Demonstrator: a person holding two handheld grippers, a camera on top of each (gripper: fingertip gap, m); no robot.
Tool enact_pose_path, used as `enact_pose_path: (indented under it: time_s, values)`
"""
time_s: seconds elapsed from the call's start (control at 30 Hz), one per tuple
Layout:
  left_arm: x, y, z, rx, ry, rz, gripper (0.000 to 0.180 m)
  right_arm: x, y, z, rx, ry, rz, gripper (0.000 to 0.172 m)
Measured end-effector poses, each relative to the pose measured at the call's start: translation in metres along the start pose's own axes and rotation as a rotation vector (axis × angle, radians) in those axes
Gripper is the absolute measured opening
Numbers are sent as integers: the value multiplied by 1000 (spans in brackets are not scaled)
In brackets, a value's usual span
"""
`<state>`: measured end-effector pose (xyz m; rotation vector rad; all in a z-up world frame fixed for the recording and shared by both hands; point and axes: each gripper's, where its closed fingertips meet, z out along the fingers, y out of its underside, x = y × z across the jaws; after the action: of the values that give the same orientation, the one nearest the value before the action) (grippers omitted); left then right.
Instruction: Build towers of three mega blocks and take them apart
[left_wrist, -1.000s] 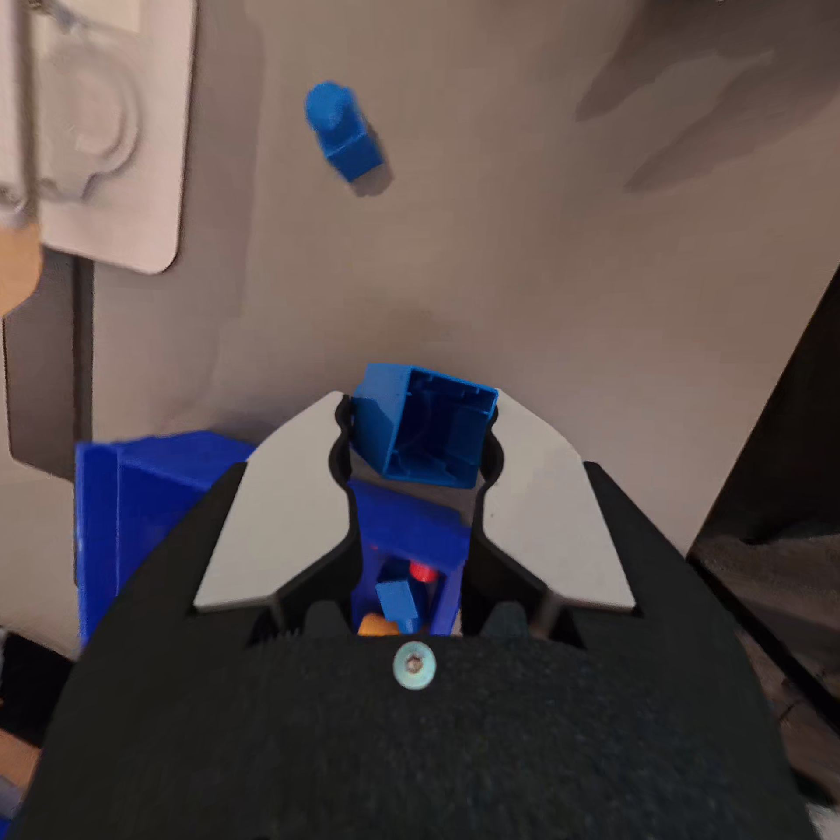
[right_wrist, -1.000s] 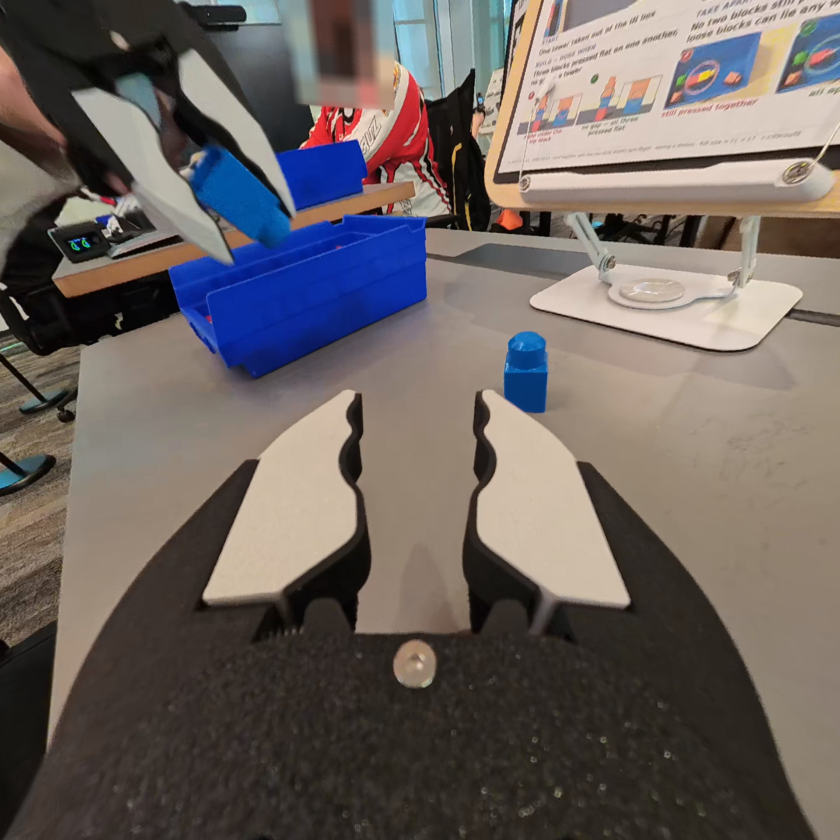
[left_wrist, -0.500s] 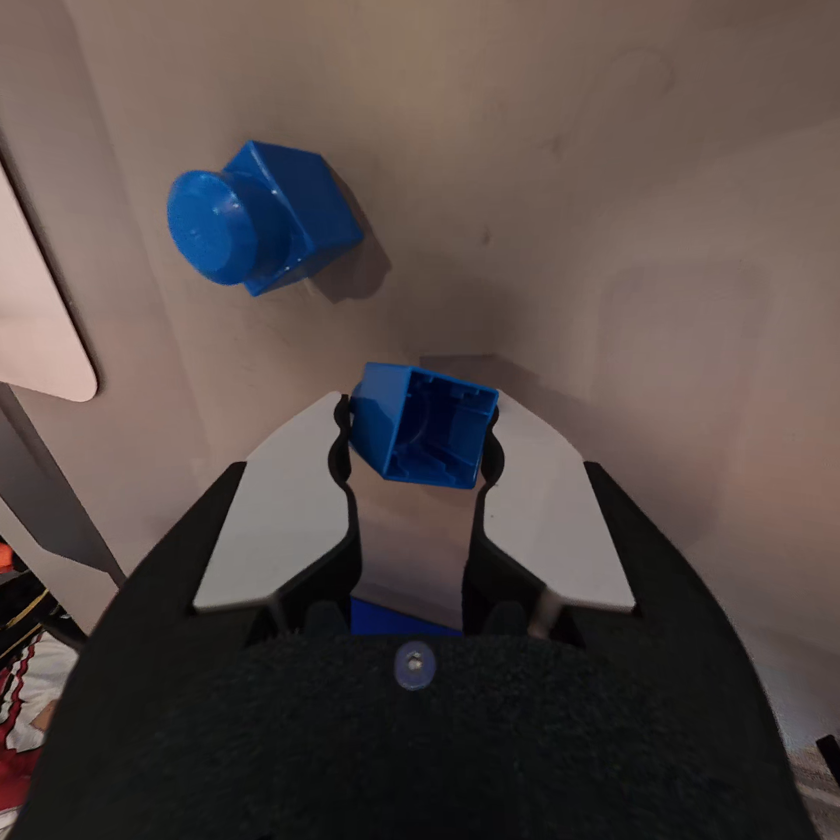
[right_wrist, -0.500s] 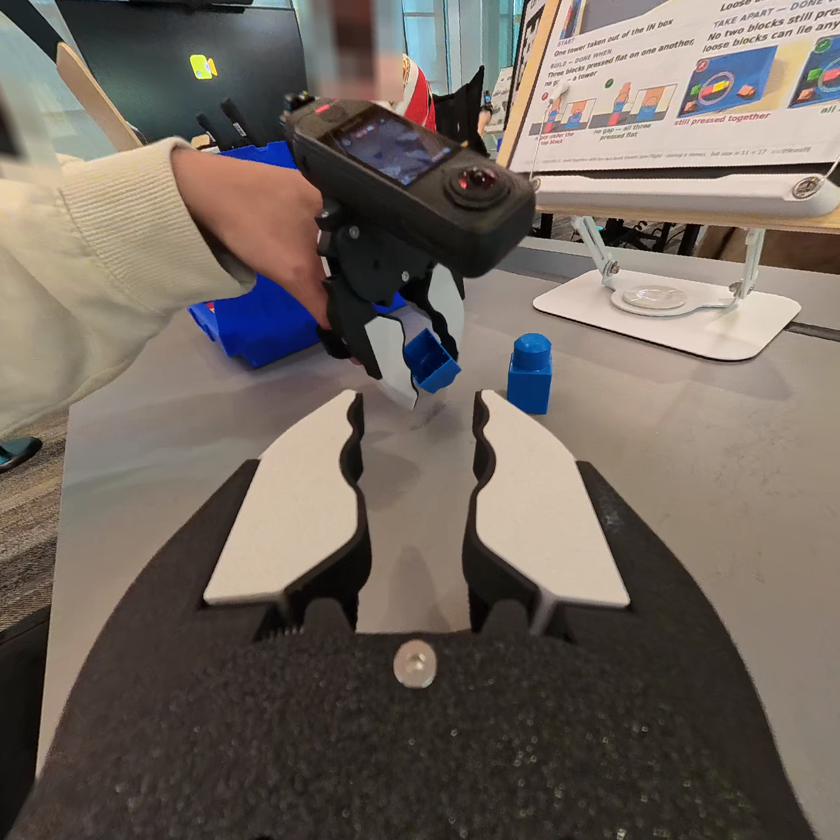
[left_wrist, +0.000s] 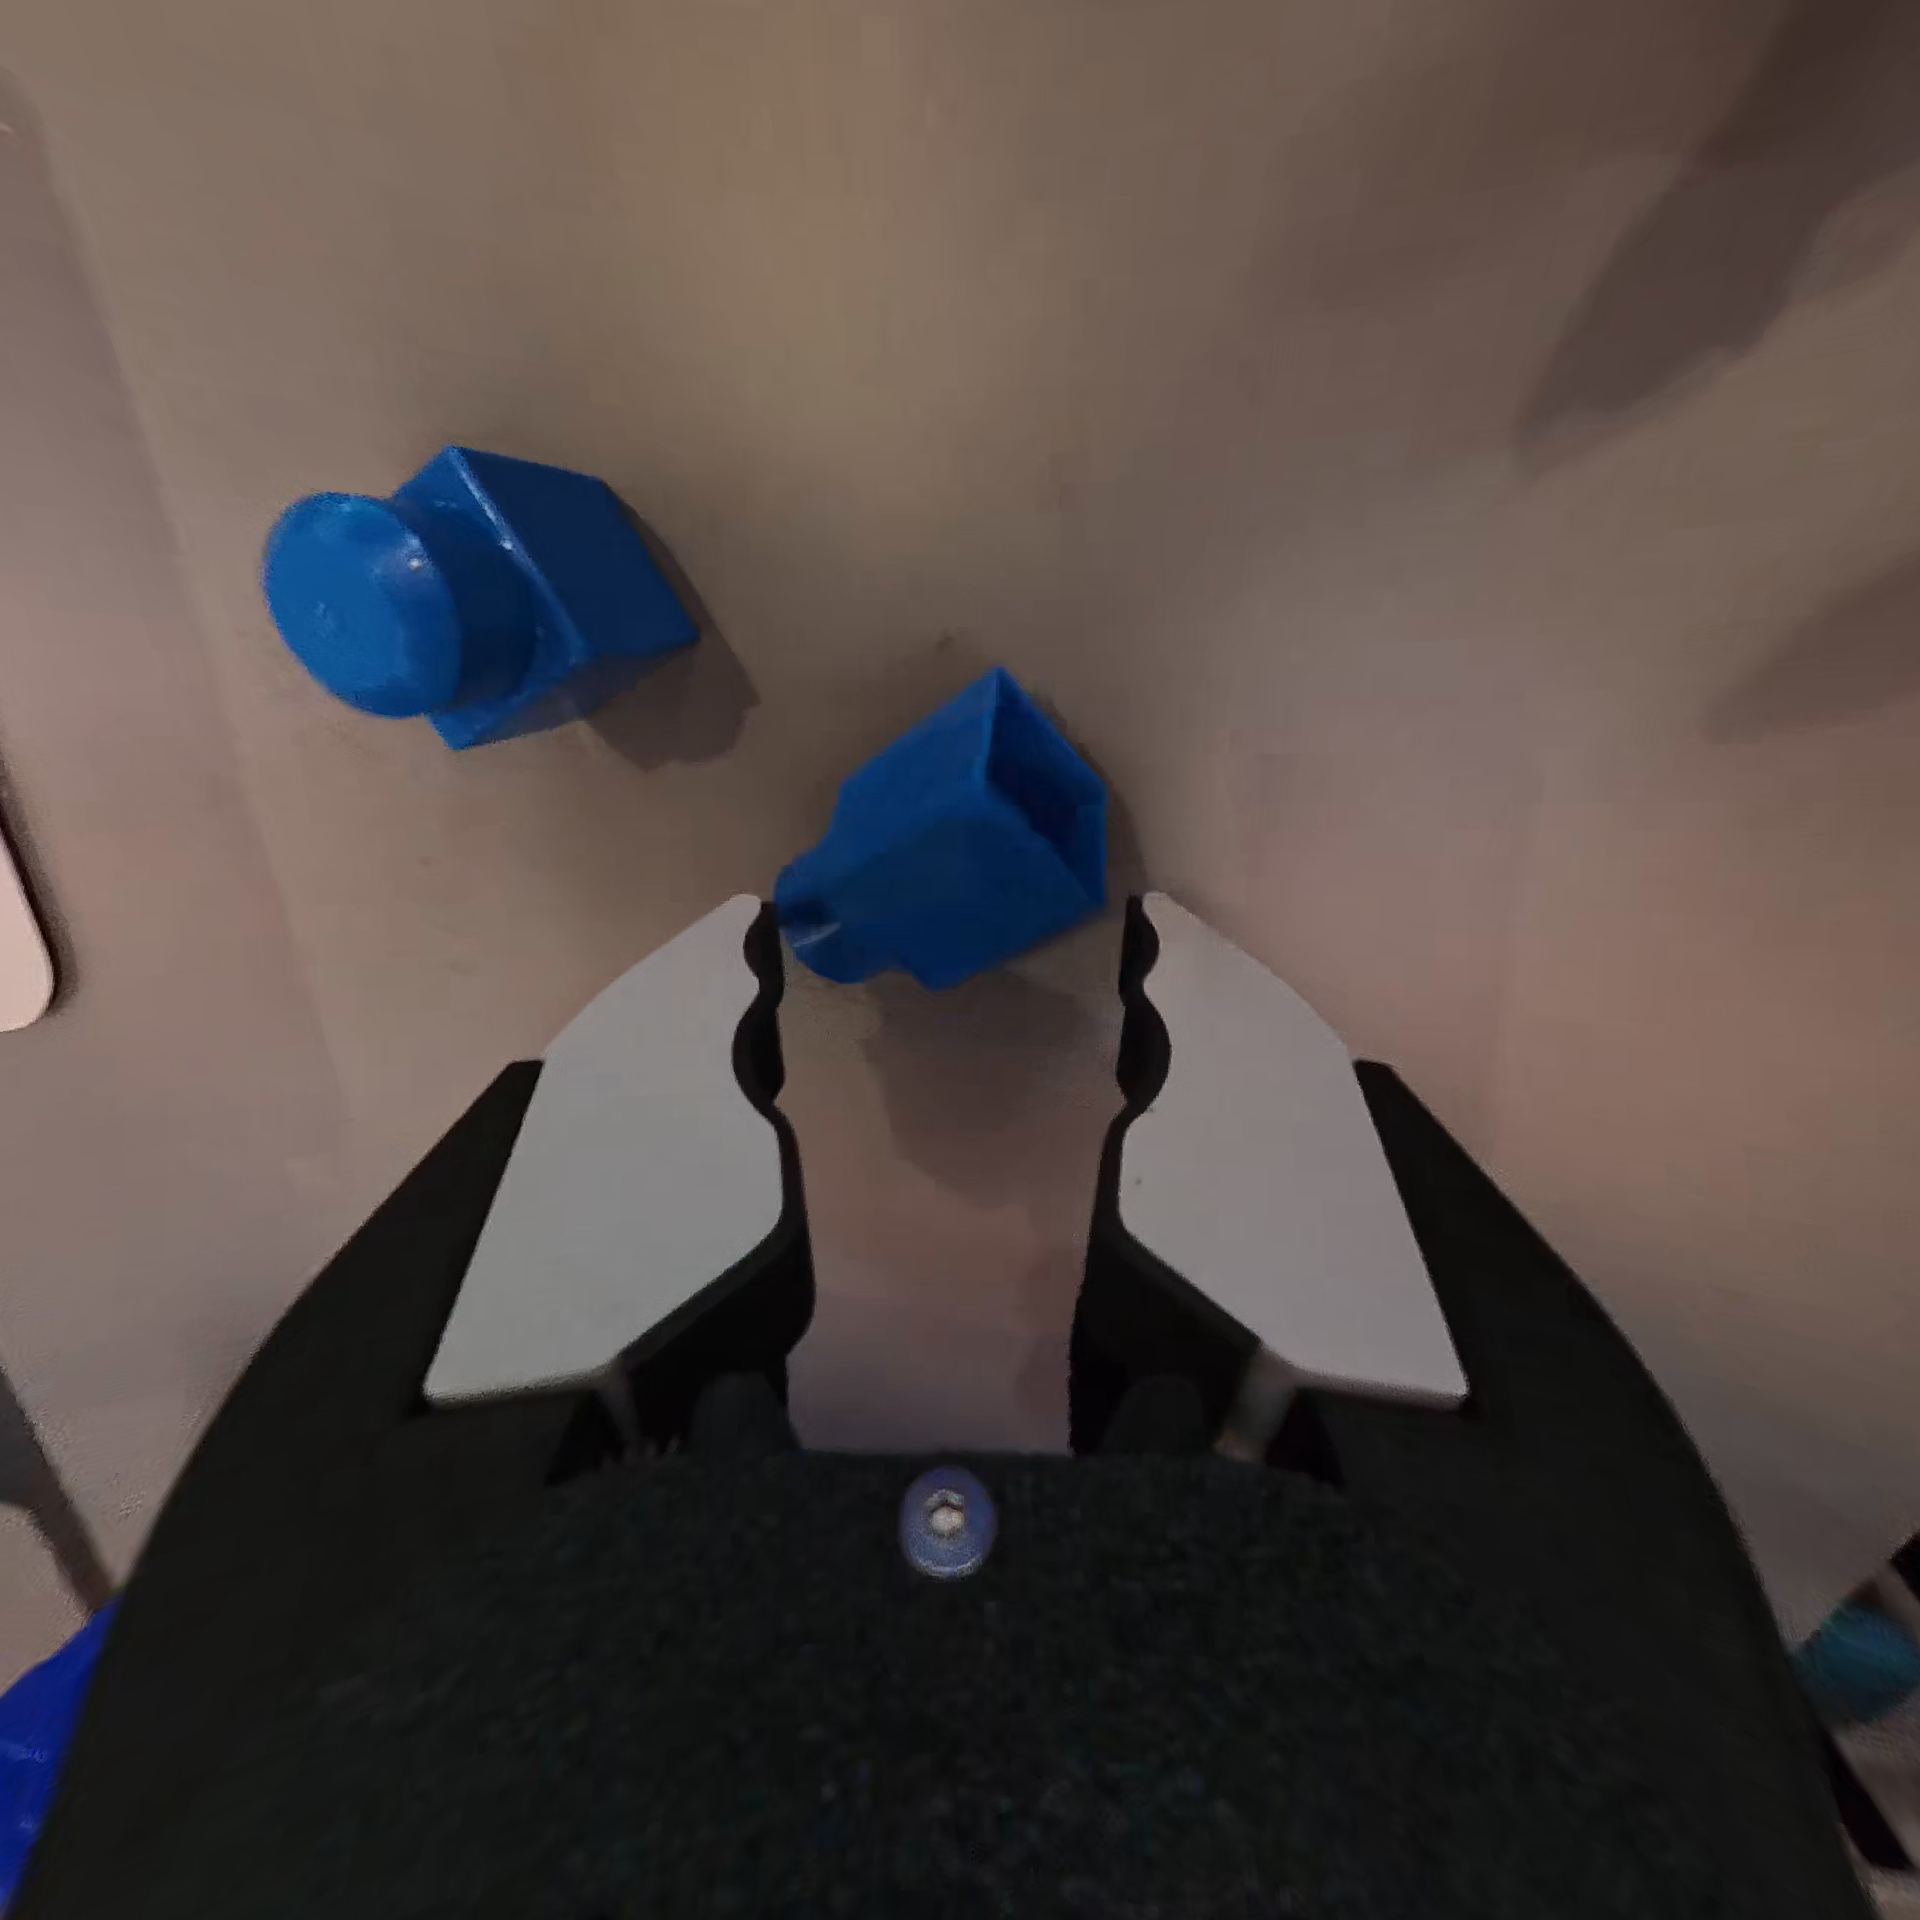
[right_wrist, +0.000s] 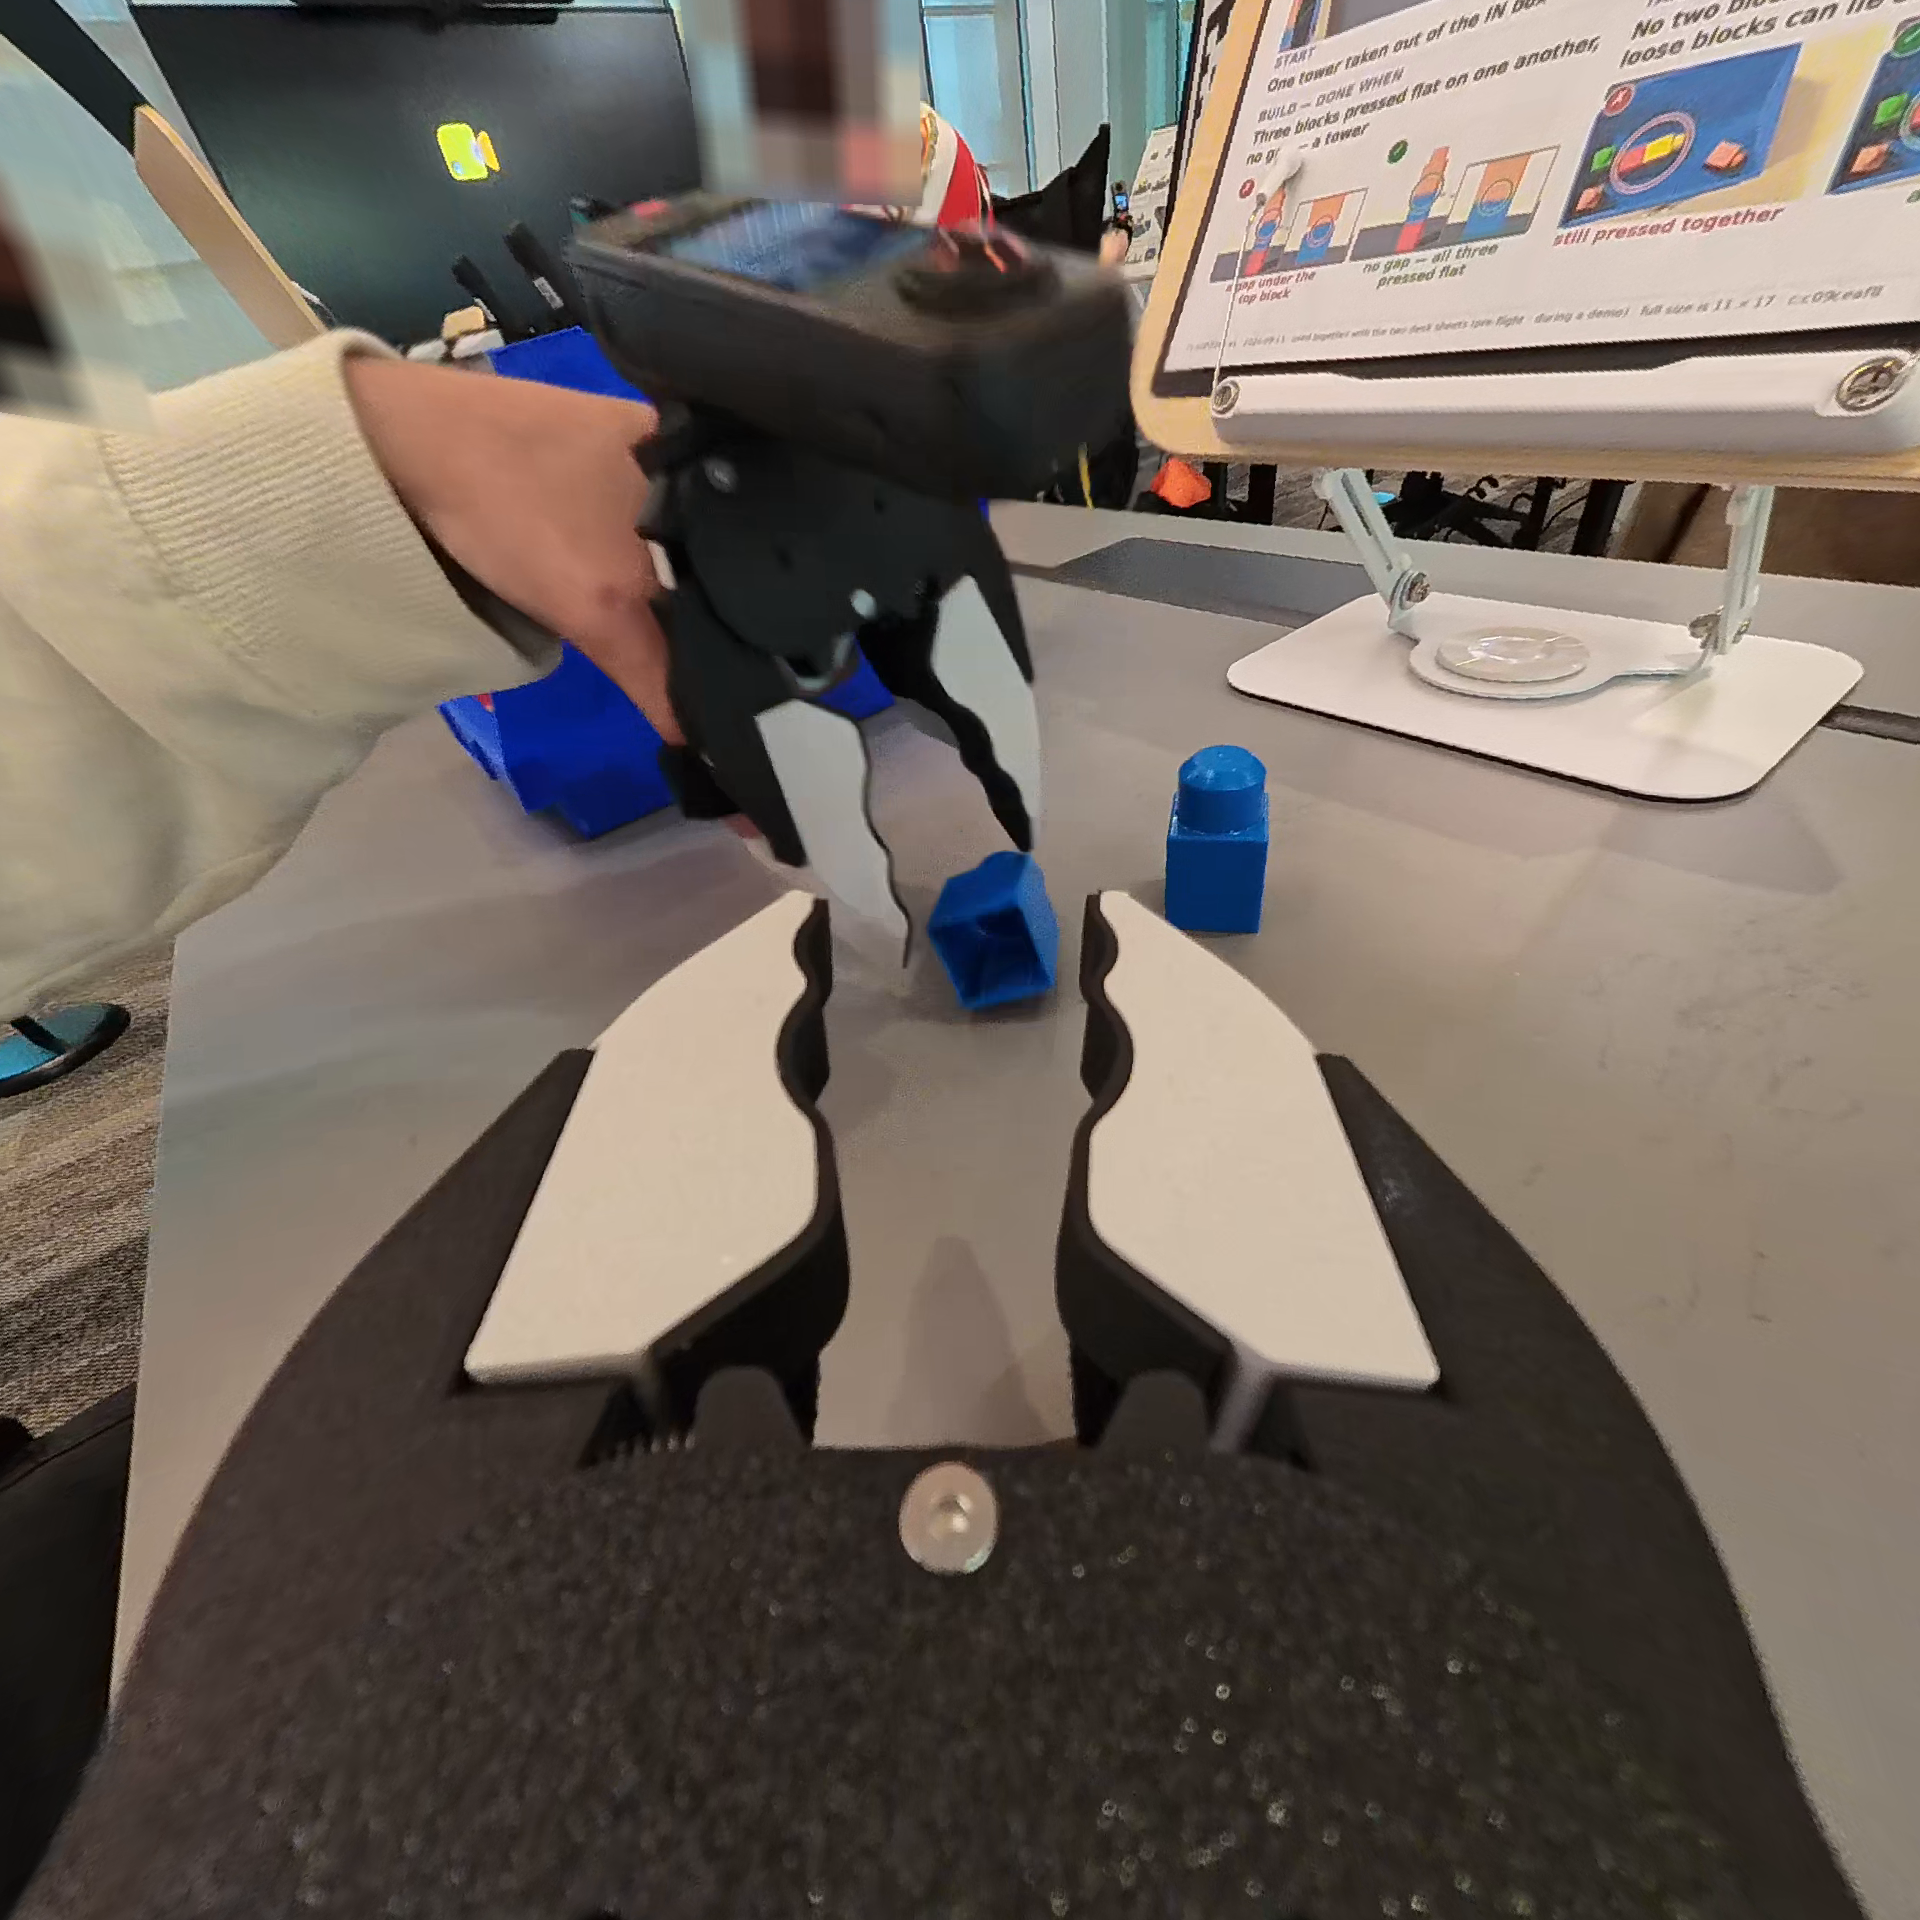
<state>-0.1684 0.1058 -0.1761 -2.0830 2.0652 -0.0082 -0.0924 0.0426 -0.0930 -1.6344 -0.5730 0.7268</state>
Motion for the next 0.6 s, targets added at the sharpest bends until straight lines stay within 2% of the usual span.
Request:
enact_pose_path:
  time_s: [0.13, 0.23, 0.3, 0.37, 0.47, 0.53, 0.6]
  values:
    - [17, -1, -38, 226, -24, -90, 62, 1, 0, 0, 1, 0, 5, 46]
    - [47, -4, -90, 535, -47, -178, 60, 1, 0, 0, 2, 0, 9, 46]
    - [67, 8, -132, 745, -106, -258, 61, 1, 1, 0, -1, -1, 12, 46]
    - [83, 38, -165, 870, -200, -346, 72, 1, 2, 1, -4, -3, 13, 46]
    - [104, 100, -192, 956, -333, -527, 79, 0, 3, 2, -13, -1, 10, 46]
    - [115, 141, -191, 962, -404, -646, 78, 0, 4, 3, -19, -2, 9, 46]
    - [123, 172, -179, 907, -440, -708, 73, 0, 5, 4, -23, -3, 8, 46]
